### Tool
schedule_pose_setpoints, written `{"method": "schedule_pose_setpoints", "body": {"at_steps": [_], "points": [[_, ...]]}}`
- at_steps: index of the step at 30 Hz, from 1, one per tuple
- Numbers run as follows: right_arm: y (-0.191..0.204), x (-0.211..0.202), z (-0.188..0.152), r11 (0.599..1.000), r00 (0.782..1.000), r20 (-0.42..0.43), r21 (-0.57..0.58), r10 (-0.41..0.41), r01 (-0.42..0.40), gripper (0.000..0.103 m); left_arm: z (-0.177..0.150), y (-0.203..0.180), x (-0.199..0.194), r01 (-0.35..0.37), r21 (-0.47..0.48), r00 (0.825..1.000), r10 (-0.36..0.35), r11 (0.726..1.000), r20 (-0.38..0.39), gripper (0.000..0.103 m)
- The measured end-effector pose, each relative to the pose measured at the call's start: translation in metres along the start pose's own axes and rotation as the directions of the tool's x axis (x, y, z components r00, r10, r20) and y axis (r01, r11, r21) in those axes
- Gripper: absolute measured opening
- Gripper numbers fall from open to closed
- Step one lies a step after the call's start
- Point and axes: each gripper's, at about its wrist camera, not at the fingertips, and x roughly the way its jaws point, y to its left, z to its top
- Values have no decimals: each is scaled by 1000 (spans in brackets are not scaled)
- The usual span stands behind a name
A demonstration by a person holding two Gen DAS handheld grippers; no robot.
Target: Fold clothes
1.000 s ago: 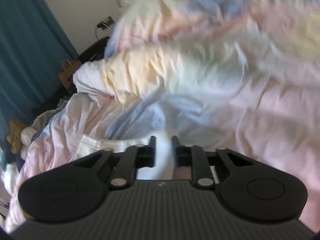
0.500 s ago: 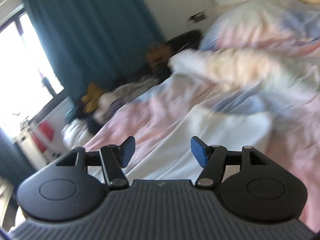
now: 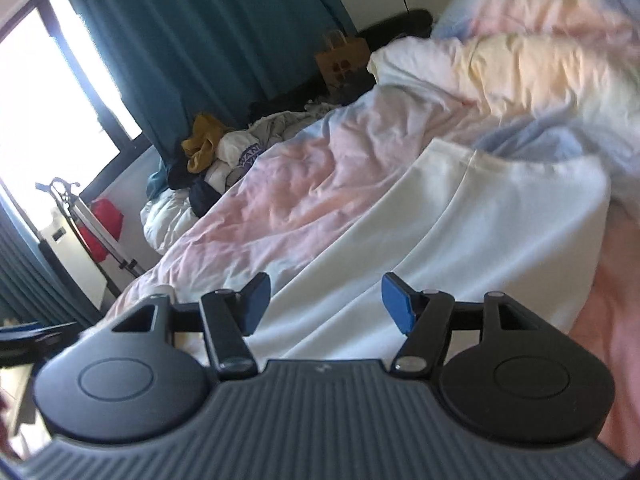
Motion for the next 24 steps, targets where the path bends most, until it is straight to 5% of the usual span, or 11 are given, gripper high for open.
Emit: {"method": "schedule_pose_setpoints", "body": {"at_steps": [5, 8, 11, 14, 16, 17, 24], "points": [[-6, 12, 0, 999, 1000, -2, 33, -2, 2, 65, 22, -1, 81, -71, 34, 970, 77, 997, -232, 93], [-9, 19, -1, 999, 1000, -17, 52, 0, 1, 65, 16, -3, 111, -85, 51, 950, 96, 995, -297, 93], [-12, 23, -2, 997, 999, -32, 77, 6, -3, 65, 3, -5, 137, -64, 21, 921, 67, 998, -384, 76], [-16, 25, -4, 995, 999, -41, 97, 4, 0, 65, -8, -4, 150, -63, 13, 898, 62, 998, -437, 48], [-19, 25, -5, 994, 999, -41, 110, -7, 12, 65, -14, -5, 147, -70, 47, 902, 84, 996, -423, 20], [-21, 25, -5, 993, 999, -42, 117, -10, 15, 65, -15, -4, 143, -72, 54, 907, 88, 996, -413, 14], [-22, 22, -5, 991, 999, -44, 132, -6, 11, 65, 8, 2, 70, -101, 51, 974, 109, 994, -198, 8]]}}
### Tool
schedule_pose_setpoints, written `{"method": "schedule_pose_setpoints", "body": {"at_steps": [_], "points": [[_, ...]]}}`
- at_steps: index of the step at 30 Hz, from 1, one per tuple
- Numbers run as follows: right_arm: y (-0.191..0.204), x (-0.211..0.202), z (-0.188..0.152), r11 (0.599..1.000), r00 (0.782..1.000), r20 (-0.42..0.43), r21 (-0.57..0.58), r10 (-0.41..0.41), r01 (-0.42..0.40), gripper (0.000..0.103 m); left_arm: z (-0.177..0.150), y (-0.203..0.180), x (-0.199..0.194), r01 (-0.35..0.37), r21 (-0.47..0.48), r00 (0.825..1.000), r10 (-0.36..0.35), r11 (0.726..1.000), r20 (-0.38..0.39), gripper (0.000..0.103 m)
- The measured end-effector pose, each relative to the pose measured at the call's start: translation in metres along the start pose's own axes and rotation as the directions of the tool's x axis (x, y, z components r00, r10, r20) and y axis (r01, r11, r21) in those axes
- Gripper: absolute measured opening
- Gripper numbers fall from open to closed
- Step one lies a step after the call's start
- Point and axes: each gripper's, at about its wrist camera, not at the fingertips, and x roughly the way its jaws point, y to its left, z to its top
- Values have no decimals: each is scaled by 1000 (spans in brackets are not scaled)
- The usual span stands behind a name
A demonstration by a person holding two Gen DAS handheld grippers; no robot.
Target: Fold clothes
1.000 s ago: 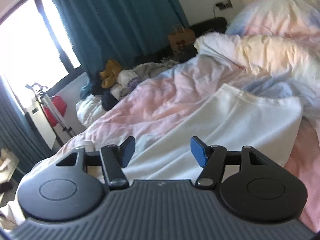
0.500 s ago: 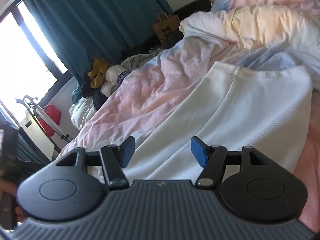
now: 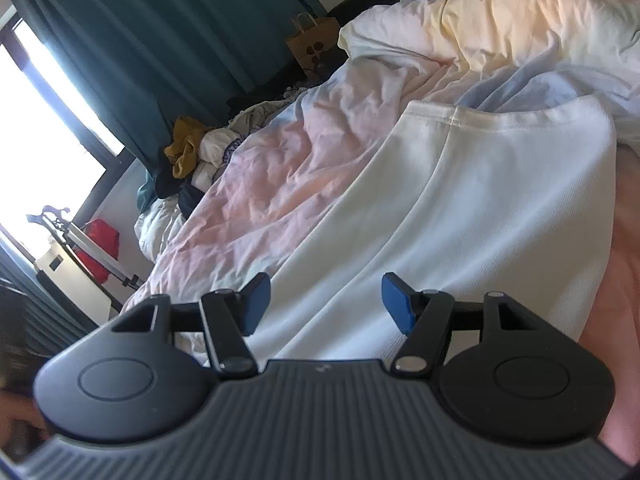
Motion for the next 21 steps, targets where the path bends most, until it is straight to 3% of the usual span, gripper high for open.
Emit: {"method": "schedule_pose_setpoints", "body": {"at_steps": [3, 6, 11, 14, 16, 19, 20, 21], "points": [[-1, -5, 2, 1000, 1000, 10, 11, 2, -2, 65, 21, 15, -45, -1, -68, 988, 12, 998, 153, 7], [-5, -12, 3, 999, 1000, 18, 41, 3, -3, 65, 47, 23, -93, 18, -101, 951, 14, 995, 310, 7], [-6, -19, 4, 998, 999, 37, 58, 1, -3, 65, 103, 2, -166, 115, 44, 854, -122, 992, 506, 7], [-9, -19, 6, 997, 999, 44, 80, -4, 0, 65, 146, -19, -192, 119, 149, 782, -185, 982, 595, 7], [-13, -19, 9, 994, 998, 59, 105, -6, 0, 65, 173, -28, -191, 131, 182, 755, -217, 974, 618, 8], [-20, -17, 11, 990, 997, 69, 141, -26, 16, 65, 204, -51, -168, 109, 262, 732, -256, 959, 631, 8], [-23, -16, 11, 988, 997, 72, 155, -29, 17, 65, 213, -61, -154, 88, 299, 732, -265, 950, 628, 8], [-25, -16, 11, 986, 996, 81, 165, -31, 18, 65, 222, -70, -135, 83, 316, 745, -269, 945, 610, 8]]}}
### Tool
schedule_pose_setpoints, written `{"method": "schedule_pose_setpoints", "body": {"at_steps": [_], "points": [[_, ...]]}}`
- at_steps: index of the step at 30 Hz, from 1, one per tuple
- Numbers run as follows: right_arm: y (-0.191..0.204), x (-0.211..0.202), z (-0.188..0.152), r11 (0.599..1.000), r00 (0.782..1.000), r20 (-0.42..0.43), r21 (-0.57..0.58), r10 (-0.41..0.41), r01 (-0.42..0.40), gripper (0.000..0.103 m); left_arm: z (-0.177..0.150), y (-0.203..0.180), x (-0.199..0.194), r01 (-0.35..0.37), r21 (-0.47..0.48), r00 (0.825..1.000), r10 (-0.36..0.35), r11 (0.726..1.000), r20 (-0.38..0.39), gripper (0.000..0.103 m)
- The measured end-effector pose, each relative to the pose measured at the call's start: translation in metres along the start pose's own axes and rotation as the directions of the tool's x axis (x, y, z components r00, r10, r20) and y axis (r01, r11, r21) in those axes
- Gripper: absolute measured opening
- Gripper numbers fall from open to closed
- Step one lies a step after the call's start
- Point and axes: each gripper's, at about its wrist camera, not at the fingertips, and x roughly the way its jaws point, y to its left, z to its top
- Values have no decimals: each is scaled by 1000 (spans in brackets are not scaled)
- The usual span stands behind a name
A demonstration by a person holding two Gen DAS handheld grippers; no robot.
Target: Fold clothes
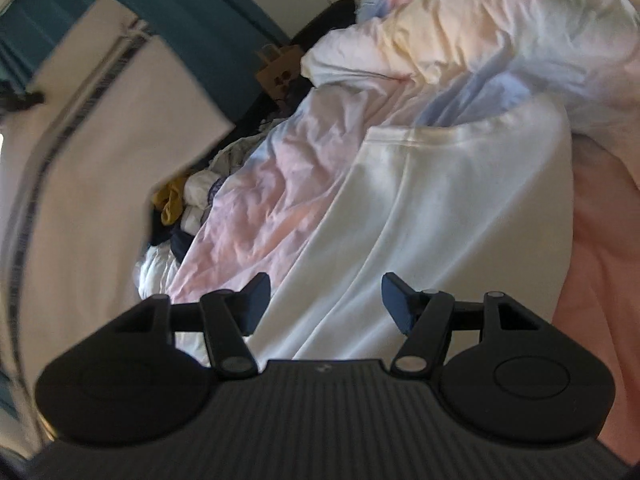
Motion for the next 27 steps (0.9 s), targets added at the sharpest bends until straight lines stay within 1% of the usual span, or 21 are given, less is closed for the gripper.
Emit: {"method": "schedule_pose_setpoints", "body": {"at_steps": [3, 6, 9, 11, 12, 13, 14, 16, 17, 18, 19, 21, 23, 24, 25, 26, 27], "points": [[-2, 2, 2, 1000, 998, 56, -7, -25, 26, 65, -18, -13, 63, 26, 34, 998, -24, 999, -62, 8], [-3, 13, 1, 999, 996, 76, -17, -45, 46, 65, -58, -19, 122, 42, 19, 994, -39, 999, -99, 8], [-5, 28, -2, 998, 997, 50, -30, -59, 61, 65, -104, -15, 174, -17, -43, 988, 11, 999, -155, 9], [-5, 35, -4, 998, 998, 36, -37, -58, 59, 65, -130, -5, 197, -40, -91, 981, 22, 995, -192, 12], [-6, 38, -6, 997, 998, 32, -43, -57, 58, 65, -142, 2, 206, -61, -114, 976, 35, 992, -217, 16], [-6, 41, -7, 997, 998, 28, -49, -55, 57, 65, -154, 15, 209, -88, -167, 970, 46, 982, -239, 23], [-5, 44, -8, 997, 999, 23, -58, -49, 51, 65, -166, 28, 211, -115, -218, 964, 55, 969, -262, 28], [-1, 47, -10, 996, 999, 14, -82, -34, 35, 65, -177, 49, 204, -114, -308, 967, 33, 945, -254, 41], [1, 48, -11, 995, 999, 10, -92, -30, 31, 65, -180, 58, 196, -106, -332, 971, 25, 937, -239, 44], [3, 49, -12, 994, 1000, 7, -102, -25, 26, 65, -183, 65, 184, -111, -355, 974, 30, 928, -226, 52], [5, 50, -13, 994, 1000, 4, -112, -20, 20, 65, -185, 69, 162, -107, -377, 977, 26, 920, -214, 60], [10, 49, -15, 992, 1000, -2, -129, -5, 5, 65, -189, 78, 118, -98, -421, 982, 18, 902, -189, 62], [14, 48, -16, 990, 1000, -8, -143, 8, -9, 65, -192, 72, 57, -88, -445, 984, 10, 891, -176, 65], [17, 47, -17, 988, 1000, -9, -155, 14, -15, 65, -199, 74, 27, -81, -472, 985, -2, 878, -173, 66], [20, 45, -18, 985, 1000, -8, -172, 19, -21, 65, -204, 74, -3, -80, -511, 986, -8, 856, -168, 68], [25, 42, -18, 981, 999, -8, -192, 31, -32, 64, -216, 77, -33, -84, -558, 985, -16, 825, -171, 68], [29, 39, -19, 976, 999, -8, -212, 49, -49, 64, -226, 76, -61, -100, -585, 984, -7, 805, -177, 69]]}}
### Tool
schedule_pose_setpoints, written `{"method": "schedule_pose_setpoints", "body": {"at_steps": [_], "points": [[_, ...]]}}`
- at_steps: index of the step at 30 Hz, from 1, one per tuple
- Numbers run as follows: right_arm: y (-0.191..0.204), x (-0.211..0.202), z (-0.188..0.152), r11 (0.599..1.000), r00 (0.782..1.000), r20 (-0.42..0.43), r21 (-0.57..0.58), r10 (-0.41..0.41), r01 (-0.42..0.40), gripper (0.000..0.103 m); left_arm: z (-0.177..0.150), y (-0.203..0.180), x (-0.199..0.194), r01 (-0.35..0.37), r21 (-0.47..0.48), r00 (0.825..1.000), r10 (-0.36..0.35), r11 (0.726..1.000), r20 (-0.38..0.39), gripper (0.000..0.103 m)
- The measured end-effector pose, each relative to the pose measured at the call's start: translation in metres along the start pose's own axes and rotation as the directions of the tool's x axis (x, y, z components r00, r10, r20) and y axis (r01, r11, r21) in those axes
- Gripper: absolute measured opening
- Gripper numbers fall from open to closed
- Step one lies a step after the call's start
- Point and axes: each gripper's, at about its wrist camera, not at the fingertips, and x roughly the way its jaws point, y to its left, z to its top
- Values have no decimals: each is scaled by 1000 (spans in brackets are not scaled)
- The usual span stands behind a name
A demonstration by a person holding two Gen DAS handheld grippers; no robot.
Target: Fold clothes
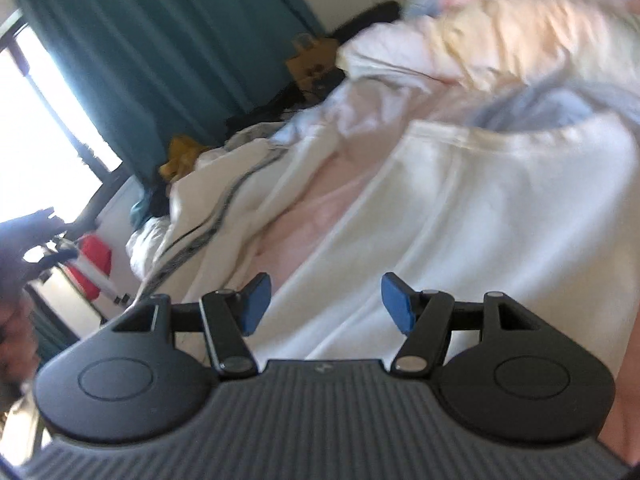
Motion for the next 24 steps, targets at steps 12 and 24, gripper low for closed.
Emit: {"method": "schedule_pose_setpoints", "body": {"at_steps": [12, 24], "points": [[31, -47, 9, 988, 993, 63, -118, 105, -97, 64, -138, 27, -241, -117, -310, 988, 143, 943, 64, 75], [26, -36, 15, 972, 947, -216, 55, 237, -230, 64, -208, 23, -251, -193, -231, 978, 206, 954, 37, 78]]}}
